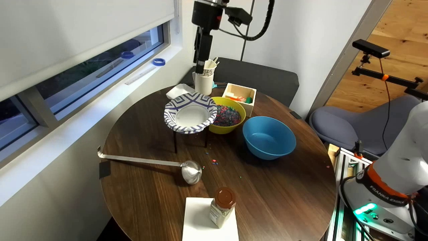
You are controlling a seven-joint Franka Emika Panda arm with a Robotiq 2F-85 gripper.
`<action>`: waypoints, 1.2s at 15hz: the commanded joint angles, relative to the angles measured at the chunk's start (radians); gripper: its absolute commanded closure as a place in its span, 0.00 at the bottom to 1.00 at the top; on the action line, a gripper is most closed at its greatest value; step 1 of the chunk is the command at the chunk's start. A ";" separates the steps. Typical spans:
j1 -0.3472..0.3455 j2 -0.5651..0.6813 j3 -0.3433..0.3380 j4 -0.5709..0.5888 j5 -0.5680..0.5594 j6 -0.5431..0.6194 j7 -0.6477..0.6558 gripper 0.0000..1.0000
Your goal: Pour the contents of the white plate into the yellow bowl and then put the white plate on the tripod stand
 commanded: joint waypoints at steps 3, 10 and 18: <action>0.031 -0.320 -0.010 -0.327 -0.232 0.038 0.159 0.00; 0.038 -0.635 -0.078 -0.652 -0.306 0.171 0.020 0.00; 0.053 -0.681 -0.120 -0.697 -0.322 0.229 -0.059 0.00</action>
